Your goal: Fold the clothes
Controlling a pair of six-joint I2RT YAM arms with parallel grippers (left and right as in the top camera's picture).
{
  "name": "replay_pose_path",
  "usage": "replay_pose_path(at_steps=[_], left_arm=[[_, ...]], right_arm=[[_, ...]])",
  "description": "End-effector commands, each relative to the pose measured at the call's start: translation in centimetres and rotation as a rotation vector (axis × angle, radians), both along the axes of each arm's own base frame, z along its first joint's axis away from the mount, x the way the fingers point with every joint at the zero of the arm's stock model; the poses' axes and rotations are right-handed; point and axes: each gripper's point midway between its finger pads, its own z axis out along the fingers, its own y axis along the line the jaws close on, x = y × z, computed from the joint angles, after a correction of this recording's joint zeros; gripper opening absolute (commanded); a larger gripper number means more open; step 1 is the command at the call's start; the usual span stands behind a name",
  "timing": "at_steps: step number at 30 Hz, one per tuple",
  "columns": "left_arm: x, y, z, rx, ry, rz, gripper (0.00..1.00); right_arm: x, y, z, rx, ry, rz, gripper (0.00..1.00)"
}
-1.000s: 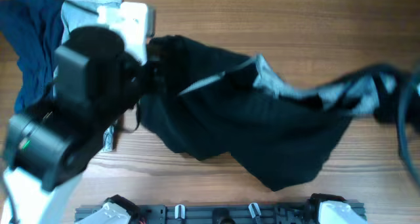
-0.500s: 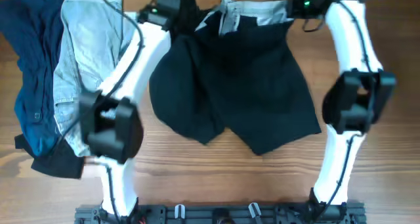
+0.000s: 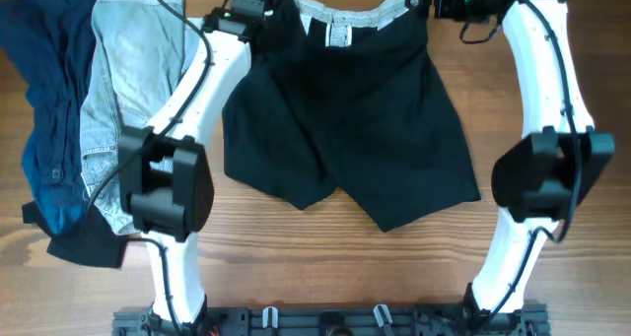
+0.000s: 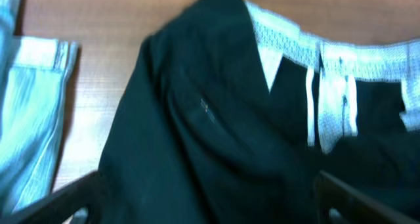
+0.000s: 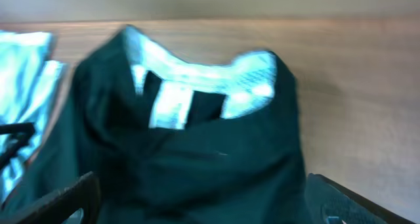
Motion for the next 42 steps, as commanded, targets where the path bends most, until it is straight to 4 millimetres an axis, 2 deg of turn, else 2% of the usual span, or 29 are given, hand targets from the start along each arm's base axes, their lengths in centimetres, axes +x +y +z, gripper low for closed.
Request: replay_pose_path(at_steps=[1,2,3,5,9,10,11,13,14,15,18,19,20,21,22,23,26,29,31,32,33,35,37,39,42], left_arm=[[-3.7,1.4,3.3,-0.024,0.072,0.024,1.0],[-4.4,1.9,3.8,-0.03,0.086,0.043,0.99],[-5.1,2.5,5.1,-0.044,0.086,0.047,1.0],[-5.9,3.8,8.2,-0.083,0.041,0.068,1.0],[-6.9,8.4,14.2,-0.121,-0.084,0.162,1.0],[-7.1,9.2,14.7,-0.122,-0.092,0.178,1.0],[-7.3,9.5,14.8,-0.122,-0.091,0.185,1.0],[-7.5,10.1,14.6,-0.118,-0.08,0.197,1.0],[-7.5,10.2,14.6,-0.118,-0.079,0.198,1.0],[-7.5,10.2,14.7,-0.118,-0.082,0.199,1.0],[-7.4,10.2,14.7,-0.118,-0.083,0.199,1.0],[-7.4,10.2,14.7,-0.116,-0.083,0.196,1.0],[-7.4,10.2,14.7,-0.115,-0.083,0.196,1.0],[-7.4,10.2,14.7,-0.113,-0.084,0.194,1.0],[-7.4,10.2,14.7,-0.114,-0.084,0.194,1.0],[-7.4,10.2,14.7,-0.113,-0.083,0.193,1.0],[-7.4,10.2,14.7,-0.114,-0.084,0.193,1.0],[-7.4,10.2,14.7,-0.114,-0.083,0.193,0.99],[-7.4,10.2,14.6,-0.114,-0.083,0.193,0.99],[-7.5,10.2,14.6,-0.114,-0.081,0.192,0.99],[-7.5,10.2,14.6,-0.113,-0.079,0.192,0.99],[-7.7,10.2,14.4,-0.111,-0.067,0.193,0.99],[-8.1,10.3,14.1,-0.107,-0.048,0.194,0.99],[-8.5,10.3,13.8,-0.103,-0.028,0.195,0.99],[-10.0,10.4,12.6,-0.086,0.051,0.198,1.0]], right_arm=[[-0.1,5.6,1.5,-0.133,-0.143,0.218,1.0],[0.2,6.8,0.7,-0.169,-0.155,0.244,1.0],[0.8,9.1,-1.1,-0.199,-0.172,0.298,1.0],[1.3,10.5,-3.2,-0.209,-0.166,0.338,1.0],[1.4,12.6,-9.8,-0.26,-0.115,0.468,0.98],[1.4,12.8,-11.8,-0.277,-0.086,0.475,0.97],[1.3,13.0,-12.8,-0.279,-0.071,0.482,0.96],[0.9,13.8,-15.2,-0.276,-0.03,0.497,0.88],[0.7,14.2,-15.9,-0.27,-0.013,0.496,0.83],[0.3,14.8,-16.7,-0.27,0.001,0.506,0.73],[-0.6,15.8,-19.4,-0.279,0.06,0.506,0.66],[-0.7,15.7,-20.4,-0.293,0.083,0.472,0.61],[-0.6,15.5,-20.5,-0.292,0.091,0.454,0.54],[-0.4,15.4,-20.2,-0.291,0.086,0.443,0.4],[0.1,15.1,-19.6,-0.294,0.073,0.416,0.33],[1.3,15.0,-17.7,-0.284,0.029,0.394,0.25],[3.8,15.0,-14.2,-0.255,-0.072,0.345,0.04],[6.9,16.1,-11.7,-0.191,-0.212,0.265,0.04],[9.5,16.1,-10.0,-0.133,-0.32,0.143,0.06],[10.3,16.0,-9.6,-0.12,-0.352,0.111,0.35],[10.7,16.1,-9.3,-0.116,-0.376,0.105,1.0],[10.6,15.7,-9.5,-0.124,-0.358,0.096,1.0],[9.8,14.1,-8.6,-0.124,-0.298,0.062,1.0],[8.0,12.1,-6.2,-0.122,-0.225,0.023,1.0],[4.1,8.8,0.1,-0.113,-0.163,-0.007,1.0]])
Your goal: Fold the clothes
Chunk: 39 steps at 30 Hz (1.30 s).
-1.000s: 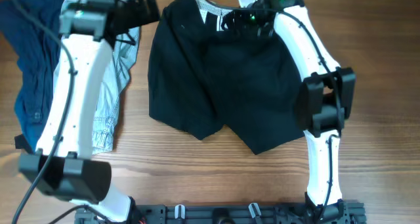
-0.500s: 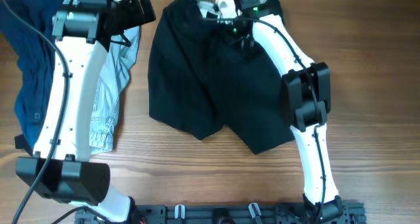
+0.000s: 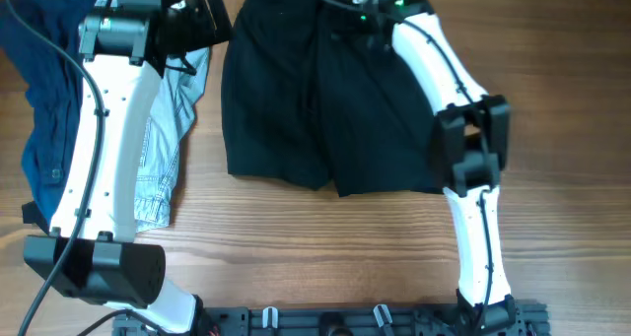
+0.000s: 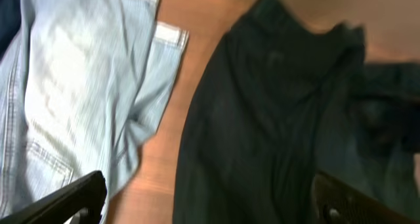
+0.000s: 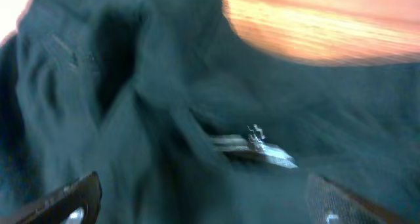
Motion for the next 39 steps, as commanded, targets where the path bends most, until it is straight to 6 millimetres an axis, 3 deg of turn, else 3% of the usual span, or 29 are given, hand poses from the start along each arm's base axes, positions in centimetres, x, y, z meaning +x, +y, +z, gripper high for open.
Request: replay_pose_path(at_steps=[1,2,4,6,9,11,14,18,22,24,25,27,28,35,39], left_arm=[[-2.2,0.3,-1.5,0.004,0.107,0.001,1.0],[-3.2,0.4,-2.1,0.009,0.155,0.0,1.0],[-5.1,0.0,-3.0,-0.003,0.241,-0.016,1.0],[-7.1,-0.9,-4.4,-0.028,0.338,-0.045,1.0],[-9.3,-2.2,-7.5,-0.042,0.456,-0.081,0.99],[-11.2,-3.2,-11.1,-0.062,0.554,-0.108,0.96],[-12.9,-3.1,-16.6,-0.052,0.623,-0.11,0.92],[-12.6,-3.1,-19.8,-0.053,0.589,-0.114,0.79],[-12.1,-3.0,-23.6,-0.037,0.523,-0.156,0.78],[-11.5,-3.1,-24.8,-0.041,0.476,-0.158,0.72],[-11.3,-3.1,-25.2,-0.043,0.456,-0.159,0.54],[-11.1,-3.1,-25.3,-0.044,0.448,-0.158,0.08],[-11.1,-2.8,-25.2,-0.039,0.446,-0.15,0.04],[-10.8,3.4,-22.0,-0.139,0.392,0.074,0.04],[-10.6,4.4,-21.4,-0.146,0.367,0.101,0.04]], right_arm=[[-2.8,-3.3,13.1,0.072,-0.105,-0.057,1.0],[-5.1,-4.5,14.6,0.063,-0.058,-0.07,1.0],[-8.4,-6.1,14.9,0.038,0.043,-0.088,1.0],[-12.9,-7.7,13.2,0.021,0.244,-0.145,0.99],[-16.6,-8.2,10.9,-0.008,0.426,-0.159,0.97],[-17.2,-8.3,10.0,-0.018,0.465,-0.161,0.96],[-16.6,-8.1,10.0,-0.015,0.436,-0.14,0.96],[-17.0,-8.1,9.9,-0.032,0.443,-0.093,0.95],[-17.2,-7.5,10.0,-0.012,0.444,-0.046,0.92],[-17.2,-7.5,10.0,-0.018,0.441,-0.032,0.92],[-17.2,-7.5,10.0,-0.018,0.44,-0.031,0.92],[-17.2,-7.5,10.0,-0.018,0.44,-0.031,0.92],[-17.2,-7.5,10.0,-0.017,0.44,-0.032,0.92],[-17.1,-7.7,10.0,-0.017,0.44,-0.038,0.93],[-16.9,-8.8,10.0,-0.009,0.443,-0.068,0.93]])
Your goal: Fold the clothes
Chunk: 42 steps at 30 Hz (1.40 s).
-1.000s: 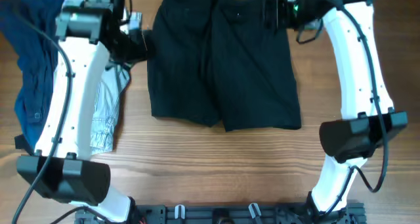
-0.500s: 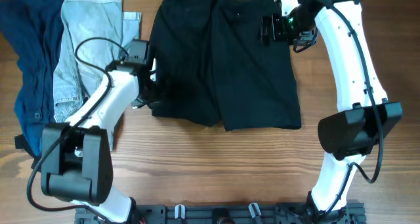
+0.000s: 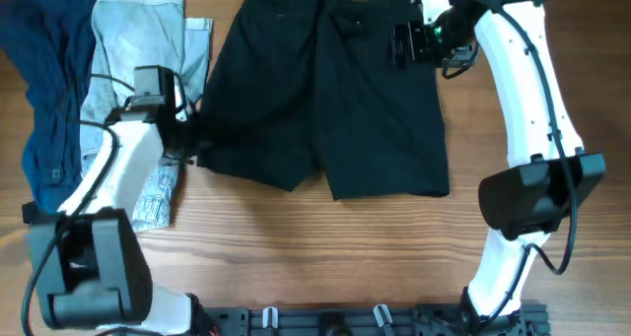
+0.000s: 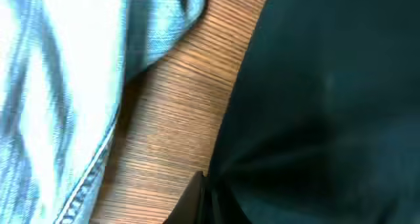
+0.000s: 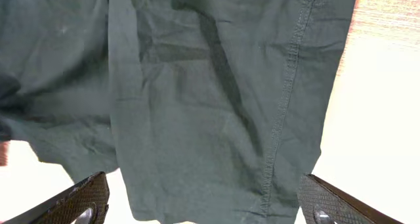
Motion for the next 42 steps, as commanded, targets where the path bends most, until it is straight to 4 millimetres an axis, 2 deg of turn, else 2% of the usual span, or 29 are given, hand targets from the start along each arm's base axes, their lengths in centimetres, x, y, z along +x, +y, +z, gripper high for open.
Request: replay_pose_path(at_steps=[1,3,4,5,7,8,9,10,11,12,13,15,18,19,21,24,26,27,28,29,30,33,36,37,39,40,42], left_arm=[[0.1,-0.4,0.7,-0.039,-0.021,0.013,0.04],[0.1,-0.8,1.0,-0.067,-0.021,0.005,0.59],[0.1,-1.0,1.3,-0.078,-0.021,0.002,0.77],[0.3,-1.1,2.3,-0.083,-0.027,0.0,0.85],[1.0,-1.4,5.0,-0.093,-0.073,-0.01,0.84],[1.5,-2.4,6.9,-0.119,-0.124,-0.04,0.84],[1.8,-4.5,9.0,-0.136,-0.192,-0.098,0.83],[1.7,-5.5,9.5,-0.137,-0.207,-0.127,0.83],[1.5,-7.5,10.0,-0.142,-0.225,-0.184,0.82],[1.3,-9.2,10.1,-0.137,-0.231,-0.231,0.81],[1.1,-10.4,10.1,-0.118,-0.236,-0.266,0.81],[0.4,-12.8,10.0,-0.065,-0.243,-0.338,0.81],[-0.6,-15.6,10.0,-0.066,-0.244,-0.412,0.79],[-0.8,-16.2,10.0,-0.067,-0.247,-0.429,0.79],[-0.7,-17.5,9.7,-0.03,-0.269,-0.462,0.78],[-0.5,-18.8,8.9,-0.012,-0.275,-0.491,0.78],[-0.3,-19.5,8.1,-0.013,-0.264,-0.501,0.78],[-0.3,-19.6,7.8,-0.013,-0.259,-0.5,0.76],[-0.2,-19.6,7.2,-0.015,-0.242,-0.476,0.75],[-0.1,-19.6,7.0,-0.016,-0.239,-0.474,0.74],[0.0,-19.8,7.1,-0.022,-0.243,-0.462,0.72],[0.6,-21.1,7.7,-0.041,-0.295,-0.483,0.68],[0.6,-22.4,8.2,-0.054,-0.328,-0.508,0.67],[0.7,-22.5,8.3,-0.057,-0.335,-0.508,0.67],[1.1,-22.7,8.6,-0.062,-0.354,-0.507,0.67],[1.3,-22.9,8.8,-0.066,-0.366,-0.507,0.68],[1.3,-22.9,8.8,-0.067,-0.371,-0.507,0.68]], right_arm=[[0.4,-1.3,-0.5,0.012,0.014,-0.024,0.95],[0.6,-2.3,-0.5,0.012,0.013,-0.047,0.98],[0.8,-2.8,-0.5,0.014,0.01,-0.063,0.98],[1.3,-3.4,-0.4,0.019,-0.004,-0.092,1.0],[3.0,-4.1,0.0,0.026,-0.073,-0.108,1.0],[4.5,-4.2,0.4,0.027,-0.139,-0.09,0.98],[6.4,-4.3,0.8,0.025,-0.217,-0.088,0.98],[7.5,-4.4,0.7,0.018,-0.257,-0.092,0.98],[9.8,-4.3,0.3,0.022,-0.323,-0.092,0.98],[11.2,-4.2,-0.2,0.025,-0.358,-0.092,0.96],[13.1,-4.1,-1.4,0.027,-0.392,-0.09,0.95],[16.7,-4.0,-5.4,0.029,-0.435,-0.092,0.91],[19.5,-3.9,-12.8,0.03,-0.423,-0.098,0.87],[20.0,-3.8,-14.4,0.032,-0.421,-0.103,0.86],[21.2,-4.0,-16.6,0.035,-0.443,-0.134,0.85],[22.3,-4.0,-18.0,0.041,-0.472,-0.153,0.82],[22.8,-4.3,-19.1,0.037,-0.482,-0.182,0.65],[22.9,-4.5,-19.6,0.039,-0.477,-0.207,0.49],[22.9,-4.6,-20.3,0.04,-0.47,-0.222,0.22],[22.9,-4.9,-20.4,0.031,-0.467,-0.238,0.09],[22.9,-5.5,-20.5,0.005,-0.464,-0.265,0.04],[22.3,-7.3,-20.2,-0.021,-0.428,-0.309,0.04],[19.8,-11.9,-19.8,-0.082,-0.311,-0.505,0.04],[17.6,-14.9,-18.2,-0.103,-0.239,-0.648,0.04],[14.4,-18.4,-15.6,-0.106,-0.146,-0.825,0.04],[11.6,-20.5,-14.0,-0.105,-0.068,-0.94,0.04],[6.0,-22.8,-12.6,-0.106,0.113,-1.194,0.04]])
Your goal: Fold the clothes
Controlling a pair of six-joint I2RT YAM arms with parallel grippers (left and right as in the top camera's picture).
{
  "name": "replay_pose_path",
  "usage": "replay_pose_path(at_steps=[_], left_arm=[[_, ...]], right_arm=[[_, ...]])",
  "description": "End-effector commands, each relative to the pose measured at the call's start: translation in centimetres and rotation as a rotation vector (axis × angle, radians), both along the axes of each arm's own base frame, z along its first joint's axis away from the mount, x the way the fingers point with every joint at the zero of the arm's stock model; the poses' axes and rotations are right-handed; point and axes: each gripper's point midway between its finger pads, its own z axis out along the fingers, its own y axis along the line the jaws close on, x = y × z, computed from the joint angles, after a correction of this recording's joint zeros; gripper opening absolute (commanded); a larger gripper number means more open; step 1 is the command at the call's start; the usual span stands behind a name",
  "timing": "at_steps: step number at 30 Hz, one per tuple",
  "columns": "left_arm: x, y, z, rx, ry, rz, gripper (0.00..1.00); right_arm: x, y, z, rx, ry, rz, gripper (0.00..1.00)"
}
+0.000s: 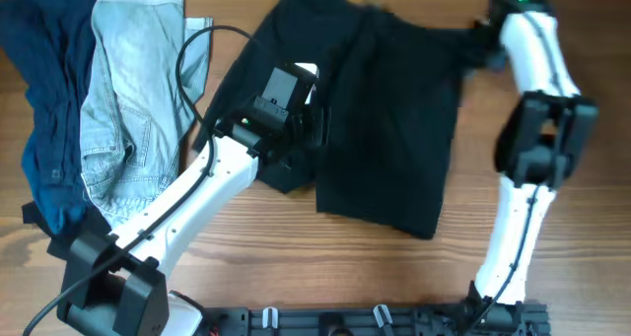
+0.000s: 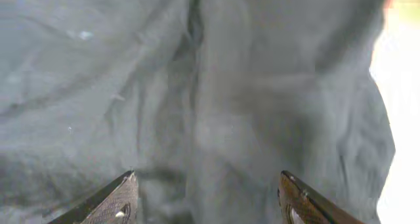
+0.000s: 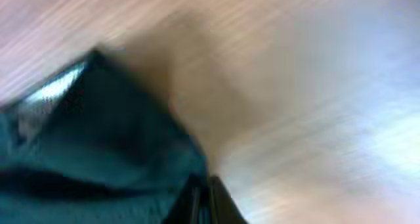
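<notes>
A pair of black shorts (image 1: 385, 129) lies flat on the wooden table (image 1: 296, 267), its left side bunched. My left gripper (image 1: 301, 119) hovers open over that left part; in the left wrist view the gripper (image 2: 207, 198) has only dark cloth (image 2: 216, 86) under its spread fingers. At the far right, my right gripper (image 1: 481, 33) is shut on the shorts' upper right corner. The blurred right wrist view shows the gripper (image 3: 201, 198) pinched at the edge of the dark cloth (image 3: 98, 138).
Light denim jeans (image 1: 128, 100) lie at the left, with a navy garment (image 1: 39, 109) beside them at the far left edge. Bare wood shows in front of the shorts and to the right of the right arm.
My left gripper was shut on the shorts' left hem beside the jeans; now it is open over the shorts' left-middle. The right gripper was open above the shorts and is now shut on their far right corner.
Both grippers stood open at the waistband, its pale lining showing. Then the shorts lay flat, lining hidden, my left gripper near the jeans. Then the left held the left hem. Now that side lies further right and the right gripper holds the far corner.
</notes>
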Motion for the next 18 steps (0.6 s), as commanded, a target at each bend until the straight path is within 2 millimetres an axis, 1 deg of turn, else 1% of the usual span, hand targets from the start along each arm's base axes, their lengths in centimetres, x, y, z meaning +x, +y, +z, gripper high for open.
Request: replay_pose_path(at_steps=[1,2,3,4,6,7,8,9,10,11,12,13,14,16,18], left_arm=[[0.4,0.0,0.1,-0.001,-0.008,0.017,0.69],[0.4,0.0,0.1,-0.001,-0.008,0.017,0.69],[0.4,0.0,0.1,0.0,-0.006,0.018,0.7],[0.3,0.1,0.1,0.002,-0.004,0.018,0.72],[0.2,0.1,-0.1,0.007,0.002,0.016,0.73],[0.1,0.3,-0.1,0.013,0.006,0.017,0.73],[0.3,0.7,-0.2,0.025,0.005,0.031,0.74],[0.5,1.3,-0.3,0.035,0.004,0.046,0.75],[0.8,1.9,-0.4,0.038,0.007,0.064,0.76],[1.3,2.9,-0.4,0.038,0.008,0.091,0.79],[2.5,5.2,-0.3,0.029,0.012,0.15,0.93],[3.4,7.2,-0.3,0.025,0.014,0.185,0.97],[4.0,8.6,-0.3,0.029,0.006,0.182,0.99],[5.6,13.0,-0.1,0.052,-0.022,0.243,1.0],[6.9,15.6,0.1,0.064,-0.059,0.279,0.94]], right_arm=[[-6.9,-4.4,5.0,0.029,0.123,-0.515,0.04],[-10.4,-4.4,5.3,0.038,0.248,-0.655,0.04],[-12.7,-4.4,5.5,0.027,0.337,-0.686,0.04],[-13.3,-4.5,5.6,0.014,0.367,-0.611,0.04],[-13.2,-4.4,5.6,0.014,0.37,-0.553,0.04],[-13.2,-4.4,5.7,0.013,0.369,-0.553,0.04],[-12.3,-4.5,5.5,0.022,0.336,-0.493,0.04],[-9.9,-3.9,5.2,0.075,0.25,-0.271,0.04],[-7.9,-2.8,5.3,0.137,0.174,-0.086,0.04],[-5.8,-1.1,5.7,0.212,0.067,0.13,0.14],[-4.6,-0.8,6.3,0.217,0.006,0.195,0.31],[-4.2,-1.1,6.6,0.202,-0.012,0.203,0.51],[-3.8,-1.1,6.9,0.187,-0.031,0.245,1.0],[-3.9,-1.2,7.0,0.177,-0.028,0.275,1.0],[-3.9,-1.0,7.0,0.182,-0.031,0.275,1.0]])
